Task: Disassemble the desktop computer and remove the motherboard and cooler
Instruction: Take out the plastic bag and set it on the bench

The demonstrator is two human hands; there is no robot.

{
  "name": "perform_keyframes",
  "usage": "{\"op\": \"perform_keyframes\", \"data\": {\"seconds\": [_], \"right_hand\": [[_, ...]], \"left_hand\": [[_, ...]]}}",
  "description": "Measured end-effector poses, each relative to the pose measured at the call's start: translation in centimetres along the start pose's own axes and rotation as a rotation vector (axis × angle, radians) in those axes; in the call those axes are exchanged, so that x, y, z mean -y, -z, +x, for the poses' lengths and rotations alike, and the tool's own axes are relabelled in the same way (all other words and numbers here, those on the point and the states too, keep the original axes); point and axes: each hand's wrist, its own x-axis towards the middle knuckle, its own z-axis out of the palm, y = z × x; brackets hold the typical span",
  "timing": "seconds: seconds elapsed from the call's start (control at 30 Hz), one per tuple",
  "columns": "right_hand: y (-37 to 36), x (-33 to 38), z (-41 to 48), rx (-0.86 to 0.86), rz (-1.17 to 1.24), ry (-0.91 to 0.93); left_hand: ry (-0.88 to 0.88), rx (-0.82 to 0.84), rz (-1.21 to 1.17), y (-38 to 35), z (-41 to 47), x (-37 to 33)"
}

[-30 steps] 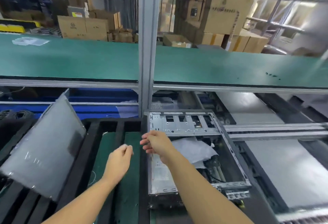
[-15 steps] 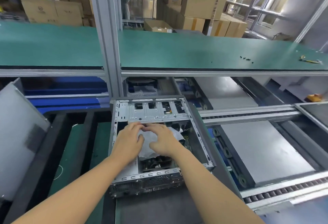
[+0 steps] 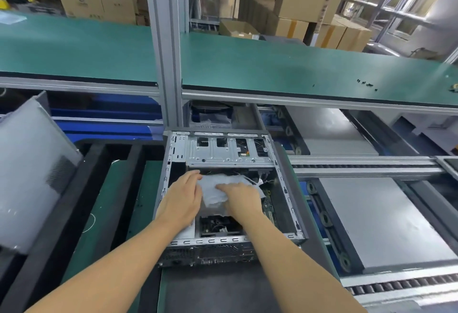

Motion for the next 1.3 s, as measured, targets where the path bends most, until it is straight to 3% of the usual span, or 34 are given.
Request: {"op": "perform_keyframes", "data": {"seconds": [0.13, 0.27, 0.33, 0.4, 0.47, 0.53, 0.63, 0.73, 0.83, 0.93, 1.0, 1.07, 1.17, 1.3], "right_hand": [[2.8, -1.5, 0.5, -0.157, 0.494, -0.181], [5.3, -3.4, 0.7, -0.243, 1.409, -0.544], [6.7, -4.0, 0.5, -0.302, 1.776, -0.556], [7.9, -3.9, 0.1, -0.321, 1.961, -0.468], [8.6, -3.0, -0.3, -0.304, 1.886, -0.412], [9.1, -1.4, -0.4, -0.270, 1.589, -0.379], [9.3, 1.4, -0.3, -0.195, 1.229, -0.242], [8.1, 3.6, -0.3, -0.042, 1.216, -0.144], [8.0, 5.5, 0.3, -0.106, 1.224, -0.054], [8.0, 7.3, 1.3, -0.120, 1.282, -0.060], [7.9, 9.0, 1.4, -0.119, 1.126, 0.007], [8.3, 11.5, 1.2, -0.115, 1.042, 0.094], [9.2, 15.8, 0.7, -0.028, 1.100, 0.138], [9.4, 21.1, -0.4, 0.286, 1.493, 0.084]], "left_hand": [[0.032, -0.032, -0.215, 0.3, 0.2, 0.1], [0.231, -0.016, -0.518, 1.3, 0.8, -0.1], [0.282, 0.107, -0.614, 2.1, 1.7, -0.6], [0.312, 0.230, -0.779, 3.3, 2.4, -1.4], [0.236, 0.318, -0.884, 4.3, 2.4, -2.6], [0.136, 0.337, -0.965, 5.1, 2.4, -3.7], [0.145, 0.311, -1.184, 5.1, 2.2, -4.0], [0.179, 0.276, -1.227, 5.3, 1.3, -3.6], [0.155, 0.102, -1.226, 6.3, 0.4, -1.4], [0.319, 0.037, -1.657, 8.7, -1.1, 2.1], [0.422, 0.052, -1.829, 10.6, -2.4, 4.2], [0.427, 0.108, -1.746, 12.0, -3.3, 5.4], [0.382, 0.123, -1.439, 13.4, -4.7, 7.1], [0.455, -0.015, -1.225, 16.1, -8.7, 11.4]]}}
